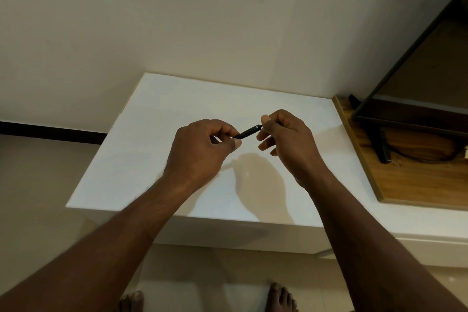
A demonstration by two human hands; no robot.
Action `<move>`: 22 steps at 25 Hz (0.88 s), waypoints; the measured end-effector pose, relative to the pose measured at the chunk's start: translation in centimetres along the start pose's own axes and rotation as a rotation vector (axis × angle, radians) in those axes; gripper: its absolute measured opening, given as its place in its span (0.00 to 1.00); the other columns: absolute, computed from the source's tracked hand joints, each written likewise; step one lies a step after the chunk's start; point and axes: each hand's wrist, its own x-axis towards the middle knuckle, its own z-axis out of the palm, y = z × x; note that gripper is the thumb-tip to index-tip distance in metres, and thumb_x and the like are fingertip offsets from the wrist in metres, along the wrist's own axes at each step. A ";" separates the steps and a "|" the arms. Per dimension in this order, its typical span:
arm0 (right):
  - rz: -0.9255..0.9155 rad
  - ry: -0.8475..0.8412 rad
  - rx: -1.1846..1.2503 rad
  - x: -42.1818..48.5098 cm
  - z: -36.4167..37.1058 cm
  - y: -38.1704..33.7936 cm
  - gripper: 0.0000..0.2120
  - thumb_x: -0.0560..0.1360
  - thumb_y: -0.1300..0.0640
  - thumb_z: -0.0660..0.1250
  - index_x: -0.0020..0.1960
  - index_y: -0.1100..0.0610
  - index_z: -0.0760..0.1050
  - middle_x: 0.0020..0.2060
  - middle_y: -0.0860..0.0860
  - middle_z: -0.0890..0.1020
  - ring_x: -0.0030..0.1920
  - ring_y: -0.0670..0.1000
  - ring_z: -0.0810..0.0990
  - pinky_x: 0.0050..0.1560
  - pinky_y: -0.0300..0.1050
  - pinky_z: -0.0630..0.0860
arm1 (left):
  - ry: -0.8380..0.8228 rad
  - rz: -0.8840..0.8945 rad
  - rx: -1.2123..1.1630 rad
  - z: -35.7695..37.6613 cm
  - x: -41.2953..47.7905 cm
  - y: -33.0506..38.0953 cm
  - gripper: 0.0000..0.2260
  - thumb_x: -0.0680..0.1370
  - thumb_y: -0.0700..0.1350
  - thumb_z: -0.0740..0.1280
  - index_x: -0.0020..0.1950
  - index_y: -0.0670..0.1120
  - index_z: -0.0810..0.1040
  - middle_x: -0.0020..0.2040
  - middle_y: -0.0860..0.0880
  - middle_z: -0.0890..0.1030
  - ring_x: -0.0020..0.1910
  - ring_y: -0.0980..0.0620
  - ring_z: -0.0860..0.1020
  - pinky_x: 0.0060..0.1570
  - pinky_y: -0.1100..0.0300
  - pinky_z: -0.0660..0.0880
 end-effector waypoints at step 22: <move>-0.052 0.075 -0.699 4.0 -3.4 8.0 0.24 0.79 0.53 0.73 0.73 0.57 0.75 0.67 0.56 0.80 0.67 0.59 0.76 0.66 0.50 0.71 | -0.082 -0.104 0.126 1.4 -0.2 -0.9 0.03 0.77 0.52 0.74 0.45 0.56 0.87 0.38 0.61 0.85 0.40 0.64 0.81 0.38 0.65 0.72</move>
